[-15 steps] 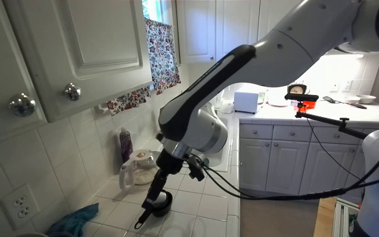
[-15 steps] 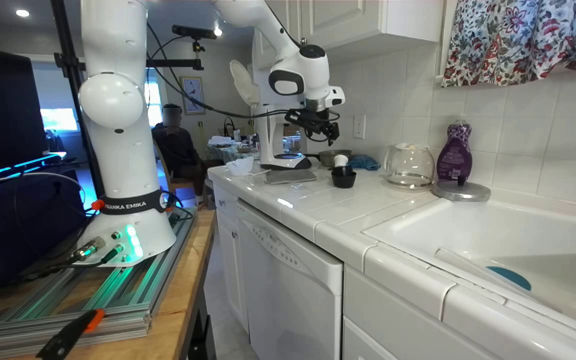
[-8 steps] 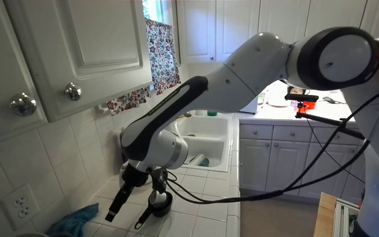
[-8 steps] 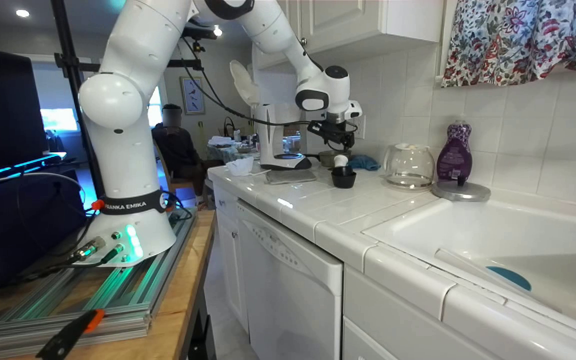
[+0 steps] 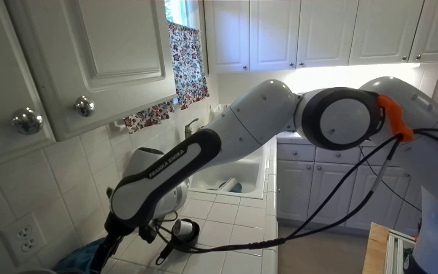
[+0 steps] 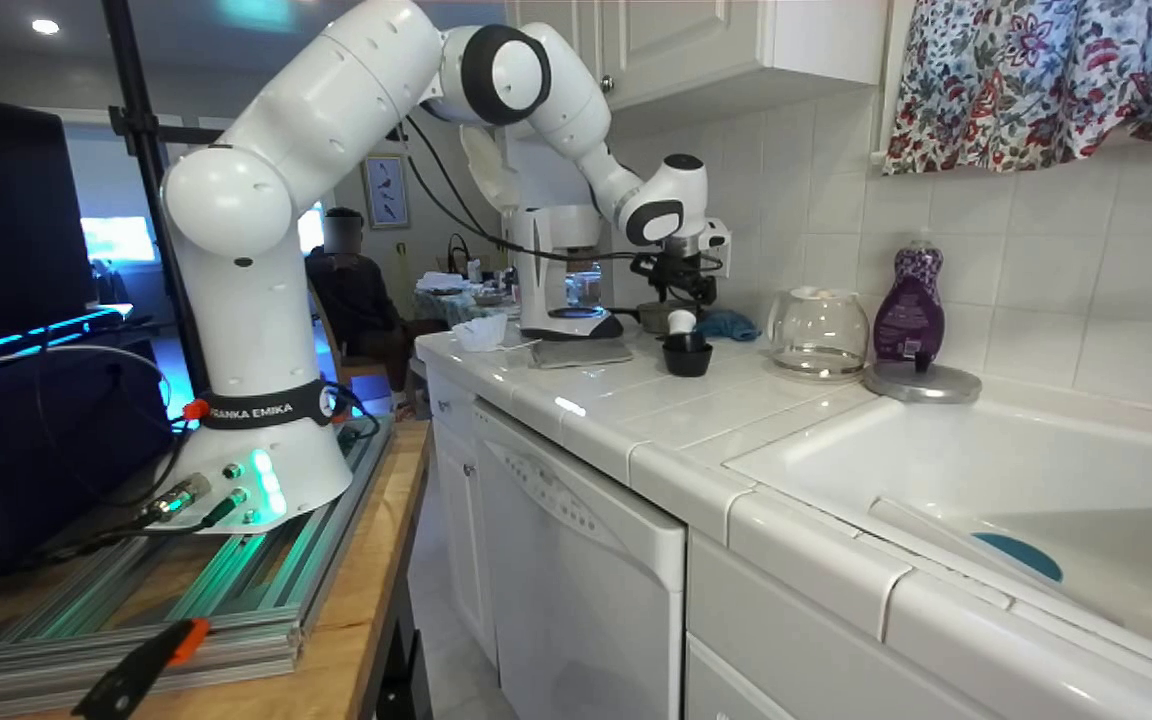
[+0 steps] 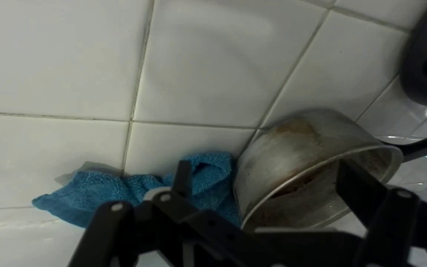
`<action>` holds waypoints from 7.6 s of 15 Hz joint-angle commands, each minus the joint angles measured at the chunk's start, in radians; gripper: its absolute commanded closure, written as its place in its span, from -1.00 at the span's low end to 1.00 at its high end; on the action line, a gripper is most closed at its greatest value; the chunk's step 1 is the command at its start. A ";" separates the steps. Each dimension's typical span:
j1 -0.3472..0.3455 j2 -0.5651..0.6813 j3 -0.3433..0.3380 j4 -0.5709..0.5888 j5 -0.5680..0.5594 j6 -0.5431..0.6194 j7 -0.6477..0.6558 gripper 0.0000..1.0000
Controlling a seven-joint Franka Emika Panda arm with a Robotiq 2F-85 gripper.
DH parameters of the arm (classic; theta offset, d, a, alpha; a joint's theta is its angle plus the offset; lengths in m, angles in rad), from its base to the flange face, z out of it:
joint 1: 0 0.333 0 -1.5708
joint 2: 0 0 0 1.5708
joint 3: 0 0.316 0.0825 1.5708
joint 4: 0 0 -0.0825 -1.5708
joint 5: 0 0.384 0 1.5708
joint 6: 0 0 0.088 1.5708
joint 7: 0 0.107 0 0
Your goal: Bring the pan closer to the sink, then place a lid on it
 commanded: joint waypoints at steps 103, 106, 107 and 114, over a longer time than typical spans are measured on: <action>-2.894 -0.688 2.090 -1.250 0.495 0.288 0.089 0.97; -2.857 -0.710 2.068 -1.227 0.459 0.279 0.164 0.97; -2.668 -0.686 1.882 -1.233 0.345 0.316 0.260 0.97; -2.551 -0.750 1.842 -1.198 0.331 0.282 0.360 0.97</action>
